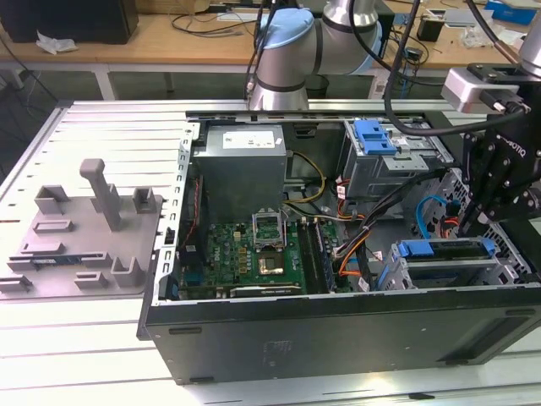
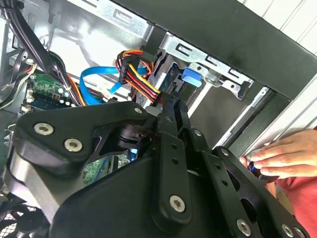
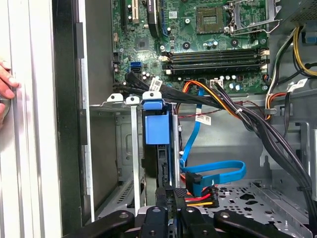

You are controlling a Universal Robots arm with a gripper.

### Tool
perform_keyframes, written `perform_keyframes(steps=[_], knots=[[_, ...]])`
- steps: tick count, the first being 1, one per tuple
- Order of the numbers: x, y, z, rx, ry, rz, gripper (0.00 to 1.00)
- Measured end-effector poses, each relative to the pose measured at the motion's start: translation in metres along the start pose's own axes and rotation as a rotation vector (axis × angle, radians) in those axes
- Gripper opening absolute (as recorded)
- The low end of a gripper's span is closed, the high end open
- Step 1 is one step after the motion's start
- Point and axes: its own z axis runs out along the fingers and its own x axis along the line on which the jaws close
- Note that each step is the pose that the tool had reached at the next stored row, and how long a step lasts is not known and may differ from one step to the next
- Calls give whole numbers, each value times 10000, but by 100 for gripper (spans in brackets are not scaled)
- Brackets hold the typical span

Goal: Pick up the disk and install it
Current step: 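Insert the first disk wire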

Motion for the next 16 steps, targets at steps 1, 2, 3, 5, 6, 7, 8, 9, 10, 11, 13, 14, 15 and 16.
perform_keyframes(steps=[1, 2, 3, 5, 6, 7, 8, 9, 10, 11, 13, 14, 15, 16], knots=[[0, 0, 1, 0, 0, -6, 17], [-3, 0, 4, 1, -3, -20, 17], [-6, 0, 4, 2, -4, -30, 17], [-11, 0, 2, 7, 1, -70, 17], [-14, 0, 3, 10, 1, -98, 17], [-16, 0, 2, 16, 8, -159, 17], [-16, 0, 1, 19, 10, -177, 17], [-16, 0, 1, 19, 10, -181, 17], [-16, -1, 2, 19, 9, -183, 17], [-16, 0, 2, 20, 9, -183, 17], [-16, 0, 2, 19, 9, -183, 17], [-15, 0, 3, 20, 8, -183, 17], [-15, 0, 4, 20, 9, -184, 17], [-13, 0, 7, 19, 10, -183, 17]])
